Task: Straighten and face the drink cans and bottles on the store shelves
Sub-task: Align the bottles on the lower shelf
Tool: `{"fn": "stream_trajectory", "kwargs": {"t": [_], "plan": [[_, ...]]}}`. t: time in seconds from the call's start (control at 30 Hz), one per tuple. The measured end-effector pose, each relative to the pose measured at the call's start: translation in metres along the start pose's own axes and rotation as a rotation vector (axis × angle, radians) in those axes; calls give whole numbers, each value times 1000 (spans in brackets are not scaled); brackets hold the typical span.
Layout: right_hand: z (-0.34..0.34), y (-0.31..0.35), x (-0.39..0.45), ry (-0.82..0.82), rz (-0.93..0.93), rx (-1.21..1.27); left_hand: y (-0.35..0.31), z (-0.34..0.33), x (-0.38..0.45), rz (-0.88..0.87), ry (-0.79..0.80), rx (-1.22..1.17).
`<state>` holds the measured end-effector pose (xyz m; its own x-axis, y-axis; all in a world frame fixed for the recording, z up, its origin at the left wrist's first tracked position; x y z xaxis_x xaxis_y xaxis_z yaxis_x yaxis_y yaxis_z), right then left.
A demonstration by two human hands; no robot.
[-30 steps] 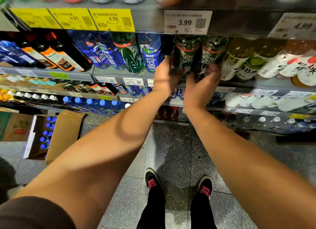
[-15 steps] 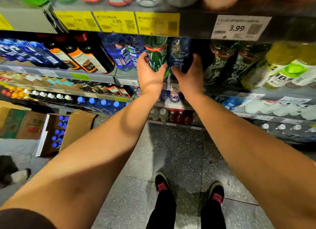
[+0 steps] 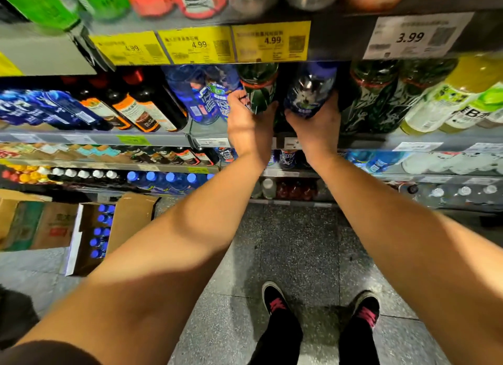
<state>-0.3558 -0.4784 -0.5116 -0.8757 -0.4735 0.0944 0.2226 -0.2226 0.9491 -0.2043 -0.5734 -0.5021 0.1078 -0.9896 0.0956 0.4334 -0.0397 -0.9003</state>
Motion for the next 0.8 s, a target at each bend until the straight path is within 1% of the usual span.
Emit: {"fn": "stream_trajectory", "kwargs": {"t": [0.13,0.2,0.33,0.43,0.5,0.57,0.7,0.8], "plan": [[18,-13,-20,3,-14,62,2,2,3,41,-21,11],[27,-16,-27,-3,-30,116,3,-1,4,72,12,-4],[54,-5,-40,-103,30,103,0,-17,-5,48,99,-48],[78,-8,-48,-135,0,120,-7,-27,-17,44,158,-48],[97,-10,-50,-154,9,127,-13,-33,-24,35,166,-54],[114,-10,-50,-176,28,138,-19,-41,-32,48,163,-112],[137,-10,-41,-123,-19,200,-28,-58,-49,113,205,-200],[147,-10,-35,-61,-69,236,-35,-68,-61,127,224,-195]]}}
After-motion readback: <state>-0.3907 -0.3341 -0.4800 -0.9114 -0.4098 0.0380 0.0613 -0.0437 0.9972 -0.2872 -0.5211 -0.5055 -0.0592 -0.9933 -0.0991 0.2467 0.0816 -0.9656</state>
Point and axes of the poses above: each hand's wrist, its own x-axis towards the middle knuckle, its own z-axis out of the back of the hand, y = z × x, the point moved 7 cm from there along x, towards the middle knuckle, and after that the axes turned 6 degrees about -y, right-handed, at the moved point
